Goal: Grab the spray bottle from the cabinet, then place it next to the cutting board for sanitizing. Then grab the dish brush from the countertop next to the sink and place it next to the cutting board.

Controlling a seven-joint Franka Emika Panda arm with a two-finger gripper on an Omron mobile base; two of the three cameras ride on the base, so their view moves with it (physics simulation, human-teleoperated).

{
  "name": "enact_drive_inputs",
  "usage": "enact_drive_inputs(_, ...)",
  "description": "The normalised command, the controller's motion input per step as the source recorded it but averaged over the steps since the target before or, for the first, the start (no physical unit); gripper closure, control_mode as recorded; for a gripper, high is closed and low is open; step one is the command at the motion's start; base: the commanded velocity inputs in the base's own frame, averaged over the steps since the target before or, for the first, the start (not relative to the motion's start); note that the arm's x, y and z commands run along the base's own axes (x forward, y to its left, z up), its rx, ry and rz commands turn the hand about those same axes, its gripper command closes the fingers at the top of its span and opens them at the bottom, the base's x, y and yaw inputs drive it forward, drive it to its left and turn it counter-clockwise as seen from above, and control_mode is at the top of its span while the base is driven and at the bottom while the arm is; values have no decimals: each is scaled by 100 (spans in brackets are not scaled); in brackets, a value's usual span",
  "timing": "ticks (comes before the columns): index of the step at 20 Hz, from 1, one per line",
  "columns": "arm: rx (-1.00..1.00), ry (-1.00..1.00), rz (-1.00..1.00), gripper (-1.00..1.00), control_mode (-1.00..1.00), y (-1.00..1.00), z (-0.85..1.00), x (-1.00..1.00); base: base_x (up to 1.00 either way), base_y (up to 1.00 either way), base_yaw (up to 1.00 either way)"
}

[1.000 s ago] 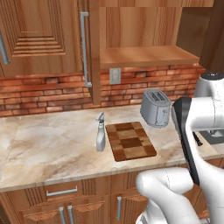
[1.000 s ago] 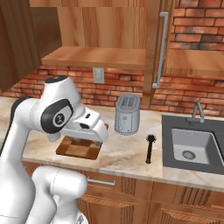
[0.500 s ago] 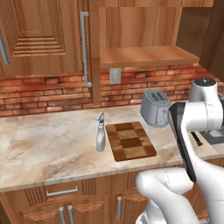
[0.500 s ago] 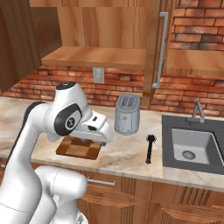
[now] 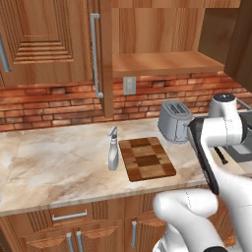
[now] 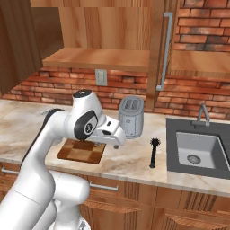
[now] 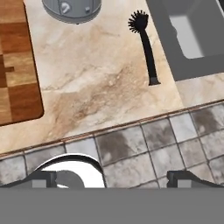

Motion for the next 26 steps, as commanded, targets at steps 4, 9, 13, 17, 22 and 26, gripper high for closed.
enact_drive_inputs(4,0,0,0,-100,-100,-17,-29,36,0,0,0)
enact_drive_inputs(9,0,0,4,-100,-100,-34,-27,31,0,0,0)
enact_drive_inputs(13,0,0,4,-100,-100,-39,-24,41,0,0,0)
enact_drive_inputs(17,0,2,3,-100,-100,-26,-31,36,0,0,0)
enact_drive_inputs(22,0,2,3,-100,-100,-23,-37,30,0,0,0)
enact_drive_inputs(26,0,0,2,-100,-100,-27,-23,22,0,0,0)
